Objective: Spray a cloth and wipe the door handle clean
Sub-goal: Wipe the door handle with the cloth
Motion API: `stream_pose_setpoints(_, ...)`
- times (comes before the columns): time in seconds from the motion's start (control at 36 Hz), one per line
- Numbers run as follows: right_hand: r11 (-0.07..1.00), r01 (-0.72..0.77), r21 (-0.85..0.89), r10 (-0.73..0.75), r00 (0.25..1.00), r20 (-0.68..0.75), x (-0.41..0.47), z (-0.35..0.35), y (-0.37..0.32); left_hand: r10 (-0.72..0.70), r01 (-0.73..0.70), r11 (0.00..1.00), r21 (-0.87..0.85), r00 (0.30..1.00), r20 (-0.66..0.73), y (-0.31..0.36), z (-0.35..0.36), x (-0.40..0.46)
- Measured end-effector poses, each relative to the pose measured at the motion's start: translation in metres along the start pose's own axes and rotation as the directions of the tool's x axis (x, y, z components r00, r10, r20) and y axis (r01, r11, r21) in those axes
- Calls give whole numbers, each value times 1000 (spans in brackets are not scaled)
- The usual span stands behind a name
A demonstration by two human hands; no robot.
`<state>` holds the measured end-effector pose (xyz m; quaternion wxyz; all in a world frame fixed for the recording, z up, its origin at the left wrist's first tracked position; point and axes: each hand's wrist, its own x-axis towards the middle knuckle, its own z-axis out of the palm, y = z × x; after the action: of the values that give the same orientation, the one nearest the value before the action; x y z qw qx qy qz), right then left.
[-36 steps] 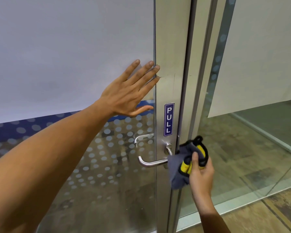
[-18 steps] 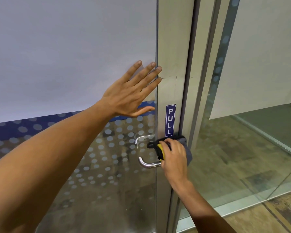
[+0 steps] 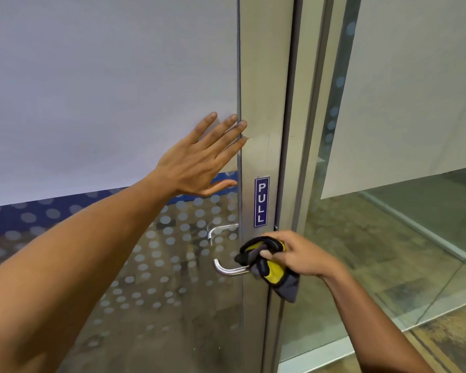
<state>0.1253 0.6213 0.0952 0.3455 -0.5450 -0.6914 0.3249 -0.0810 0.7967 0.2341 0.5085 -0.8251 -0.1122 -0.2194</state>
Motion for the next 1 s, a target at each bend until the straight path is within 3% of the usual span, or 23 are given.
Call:
stream_pose_setpoints(0.06,960,98,261,-46,979,-197,-11,4,7,-1,1,1000,-5,1000,-7,1,1,0)
stream_pose_setpoints(0.11,904,206,374,-6,882,-471,-14,12,13,0,0,1000,-6,1000,-10,1,2,0)
stream_pose_setpoints(0.19,960,205,189,24,613,-790,-3,25,15,-1,1,1000,-8,1000,-13,0,3,0)
stream_pose_setpoints(0.28,997,51,-60,-77,511,-856,14,43,13,-2,1,1000,-7,1000,-19,0,4,-1)
stream_pose_setpoints(0.39,958,-123,-260,-135,607,-784,38,73,12,-2,2,1000,-6,1000,-24,-1,5,-1)
stream_pose_setpoints(0.53,881,-270,-389,-131,651,-748,50,85,18,1,-1,1000,3,999,-36,0,7,-1)
stream_pose_setpoints(0.69,634,-362,-684,-42,866,-498,48,91,25,-2,2,1000,-2,1000,-30,0,6,0)
stream_pose_setpoints(0.81,524,-342,-780,64,929,-365,54,79,10,-3,3,1000,1,1000,-16,0,3,0)
stream_pose_setpoints(0.89,687,-283,-669,152,957,-249,52,66,1,-3,3,1000,0,1000,-9,0,2,0)
stream_pose_setpoints(1.0,915,-178,-362,110,973,-201,28,50,-5,-3,3,1000,-12,1000,-6,1,2,0)
